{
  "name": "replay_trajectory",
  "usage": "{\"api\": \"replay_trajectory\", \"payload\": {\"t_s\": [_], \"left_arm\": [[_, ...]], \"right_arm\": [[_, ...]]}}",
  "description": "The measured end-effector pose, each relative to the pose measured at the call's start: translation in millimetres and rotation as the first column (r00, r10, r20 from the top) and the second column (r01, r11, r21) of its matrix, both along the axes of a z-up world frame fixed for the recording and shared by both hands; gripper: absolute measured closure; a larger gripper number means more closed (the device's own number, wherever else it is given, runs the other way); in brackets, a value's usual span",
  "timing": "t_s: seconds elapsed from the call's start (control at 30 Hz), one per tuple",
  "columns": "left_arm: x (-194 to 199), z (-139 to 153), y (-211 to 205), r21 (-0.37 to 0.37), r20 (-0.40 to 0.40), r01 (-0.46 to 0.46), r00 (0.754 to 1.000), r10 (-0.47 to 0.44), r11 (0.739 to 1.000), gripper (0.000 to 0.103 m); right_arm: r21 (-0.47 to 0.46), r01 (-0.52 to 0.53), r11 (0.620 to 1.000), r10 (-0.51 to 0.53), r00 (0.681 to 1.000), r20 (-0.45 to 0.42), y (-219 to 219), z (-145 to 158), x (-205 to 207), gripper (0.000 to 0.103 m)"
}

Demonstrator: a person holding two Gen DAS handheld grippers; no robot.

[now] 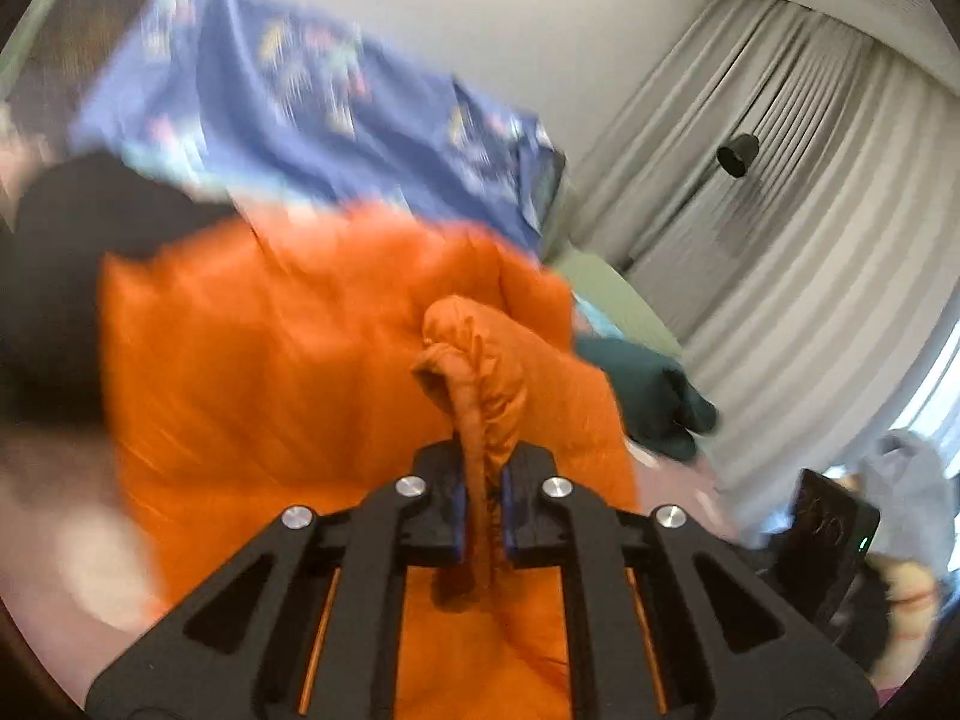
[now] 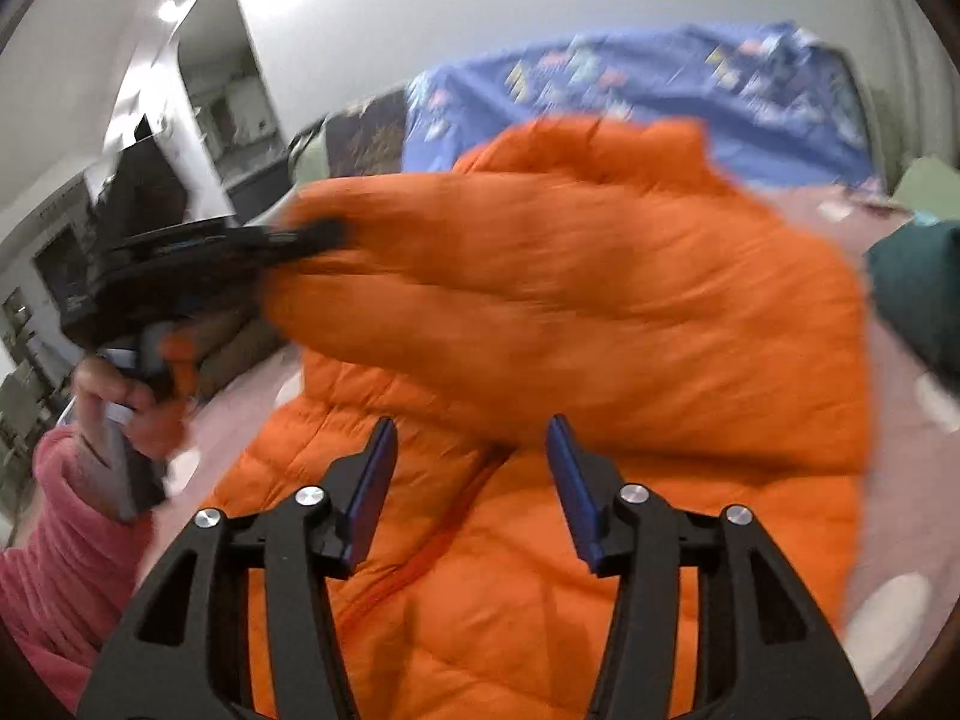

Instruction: Fold large clothes

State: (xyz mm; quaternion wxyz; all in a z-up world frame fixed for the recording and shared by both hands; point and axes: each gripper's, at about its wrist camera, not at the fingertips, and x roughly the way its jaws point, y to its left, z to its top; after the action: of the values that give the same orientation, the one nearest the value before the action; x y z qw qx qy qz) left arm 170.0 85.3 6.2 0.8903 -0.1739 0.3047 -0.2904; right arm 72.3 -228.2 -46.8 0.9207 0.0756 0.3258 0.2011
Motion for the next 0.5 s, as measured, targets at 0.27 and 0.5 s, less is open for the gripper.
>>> {"api": "replay_trajectory", "payload": {"t_s": [0.27,0.5], "left_arm": [[24,-56,22,0.322,-0.084,-0.132,0.982,0.167,0.938,0.090],[19,-82,20,0.398,-0.081,-0.171,0.972,0.220,0.901,0.063]], "right_arm": [[-0.198,0.245,0.949,-0.280,0.944,-0.176,-23,-65,67,0.048],[-0.212,0.252,0.944,-0.278,0.955,-0.104,-31,-45,48,0.048]]}}
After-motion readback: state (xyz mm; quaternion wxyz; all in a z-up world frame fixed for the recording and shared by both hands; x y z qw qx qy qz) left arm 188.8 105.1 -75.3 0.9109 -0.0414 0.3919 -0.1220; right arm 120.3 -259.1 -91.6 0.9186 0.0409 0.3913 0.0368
